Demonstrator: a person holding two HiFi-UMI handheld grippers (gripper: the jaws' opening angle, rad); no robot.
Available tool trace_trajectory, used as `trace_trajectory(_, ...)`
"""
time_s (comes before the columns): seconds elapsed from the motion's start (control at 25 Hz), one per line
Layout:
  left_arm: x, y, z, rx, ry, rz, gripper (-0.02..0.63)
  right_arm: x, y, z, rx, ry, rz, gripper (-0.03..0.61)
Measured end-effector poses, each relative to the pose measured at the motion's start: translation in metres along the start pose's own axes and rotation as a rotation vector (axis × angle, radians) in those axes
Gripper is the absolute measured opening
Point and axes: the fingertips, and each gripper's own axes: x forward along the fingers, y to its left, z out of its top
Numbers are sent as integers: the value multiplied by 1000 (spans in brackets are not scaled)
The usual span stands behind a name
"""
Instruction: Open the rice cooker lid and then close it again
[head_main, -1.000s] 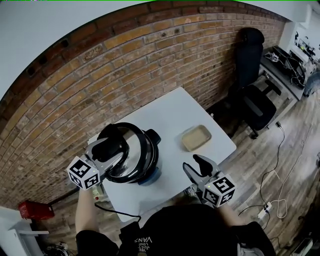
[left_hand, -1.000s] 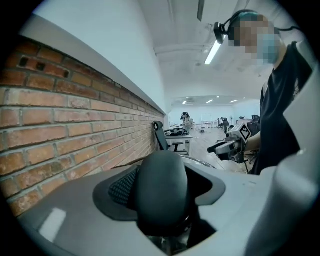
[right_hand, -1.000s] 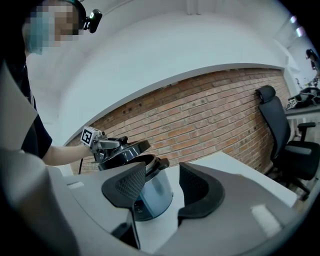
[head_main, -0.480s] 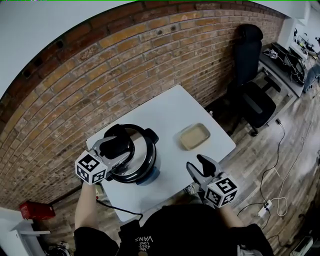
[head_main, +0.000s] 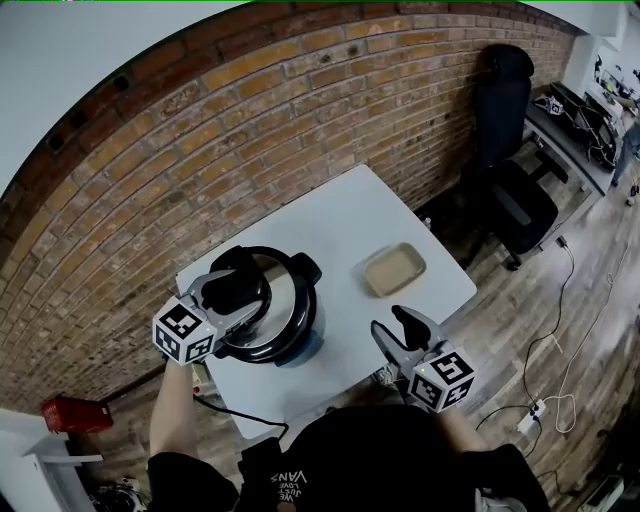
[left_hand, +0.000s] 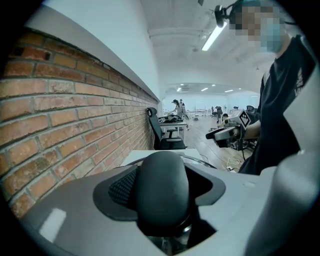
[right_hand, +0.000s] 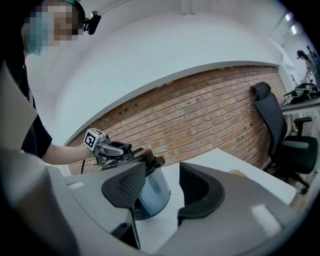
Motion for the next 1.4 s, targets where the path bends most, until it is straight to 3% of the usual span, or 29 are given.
trace_trajectory(0.56, 0, -2, -2, 29, -8, -31, 290, 14, 12, -10, 3, 27, 30, 202)
trace_trajectory(1.4, -3, -4, -2, 115, -52, -234, 288, 21, 17, -17, -11, 58, 2, 202)
